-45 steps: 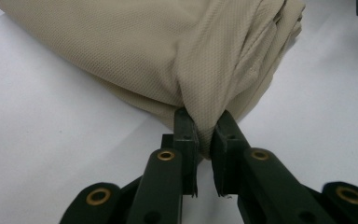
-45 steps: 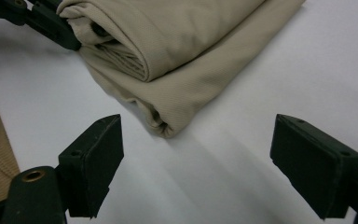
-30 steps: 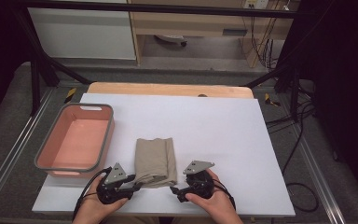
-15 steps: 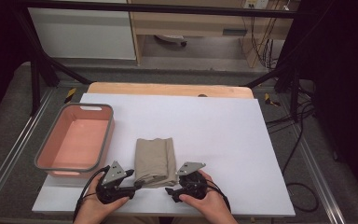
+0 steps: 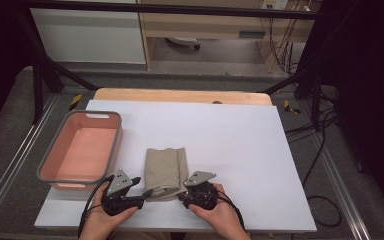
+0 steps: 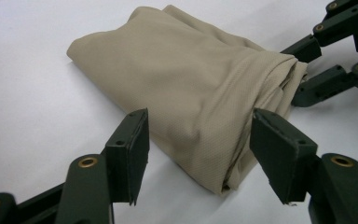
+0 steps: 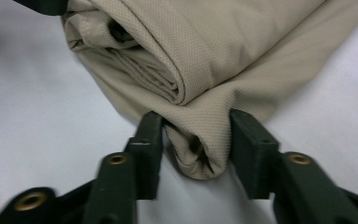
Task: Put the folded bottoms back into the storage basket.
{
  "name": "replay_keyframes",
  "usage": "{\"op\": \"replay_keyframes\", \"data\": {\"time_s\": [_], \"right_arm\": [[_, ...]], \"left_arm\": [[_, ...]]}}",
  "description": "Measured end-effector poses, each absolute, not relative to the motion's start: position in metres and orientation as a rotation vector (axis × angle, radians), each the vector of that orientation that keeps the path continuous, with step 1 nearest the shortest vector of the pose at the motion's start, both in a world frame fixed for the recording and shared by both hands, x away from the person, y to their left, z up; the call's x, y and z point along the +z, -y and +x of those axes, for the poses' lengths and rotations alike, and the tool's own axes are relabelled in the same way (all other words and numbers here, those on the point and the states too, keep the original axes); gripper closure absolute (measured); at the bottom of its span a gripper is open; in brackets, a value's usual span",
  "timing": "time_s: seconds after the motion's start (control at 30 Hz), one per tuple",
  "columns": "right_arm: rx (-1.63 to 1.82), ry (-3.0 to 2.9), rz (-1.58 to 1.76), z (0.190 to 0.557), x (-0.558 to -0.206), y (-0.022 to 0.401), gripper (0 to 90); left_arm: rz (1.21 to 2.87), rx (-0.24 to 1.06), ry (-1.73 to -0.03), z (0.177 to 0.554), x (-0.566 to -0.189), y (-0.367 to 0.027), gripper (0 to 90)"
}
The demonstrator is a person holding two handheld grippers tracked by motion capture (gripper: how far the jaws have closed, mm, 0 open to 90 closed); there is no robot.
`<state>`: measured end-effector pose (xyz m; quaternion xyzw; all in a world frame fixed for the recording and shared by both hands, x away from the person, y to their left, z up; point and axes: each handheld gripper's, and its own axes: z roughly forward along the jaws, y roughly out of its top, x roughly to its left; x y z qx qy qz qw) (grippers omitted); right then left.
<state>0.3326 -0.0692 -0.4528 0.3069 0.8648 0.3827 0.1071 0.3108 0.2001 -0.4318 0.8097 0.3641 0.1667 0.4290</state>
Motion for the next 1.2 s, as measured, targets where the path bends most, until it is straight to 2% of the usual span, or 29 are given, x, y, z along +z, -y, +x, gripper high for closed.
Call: {"op": "replay_keyframes", "data": {"time_s": [0.03,0.07,0.1,0.17,0.43,0.57,0.87,1.2], "right_arm": [[1.123,-2.533,0.890,0.333,-0.453,0.069,76.4],[1.123,-2.533,0.890,0.333,-0.453,0.069,76.4],[1.125,-2.534,0.880,0.332,-0.454,0.068,82.0],[1.116,-2.533,0.856,0.331,-0.453,0.067,83.8],[1.121,-2.564,0.832,0.318,-0.452,0.071,84.8],[1.119,-2.569,0.825,0.314,-0.451,0.071,84.9],[1.122,-2.568,0.864,0.306,-0.452,0.078,84.8],[1.133,-2.569,0.867,0.307,-0.452,0.079,84.9]], "left_arm": [[2.016,0.416,-0.912,0.311,-0.431,-0.201,38.5],[2.016,0.416,-0.912,0.311,-0.431,-0.201,38.5],[2.009,0.417,-0.914,0.311,-0.431,-0.201,38.5],[2.004,0.416,-0.912,0.311,-0.430,-0.201,38.4],[1.983,0.414,-0.911,0.312,-0.423,-0.201,36.5],[1.997,0.458,-0.891,0.317,-0.413,-0.195,35.8],[2.034,0.494,-0.880,0.353,-0.393,-0.173,31.3],[2.036,0.470,-0.945,0.400,-0.397,-0.152,28.2]]}}
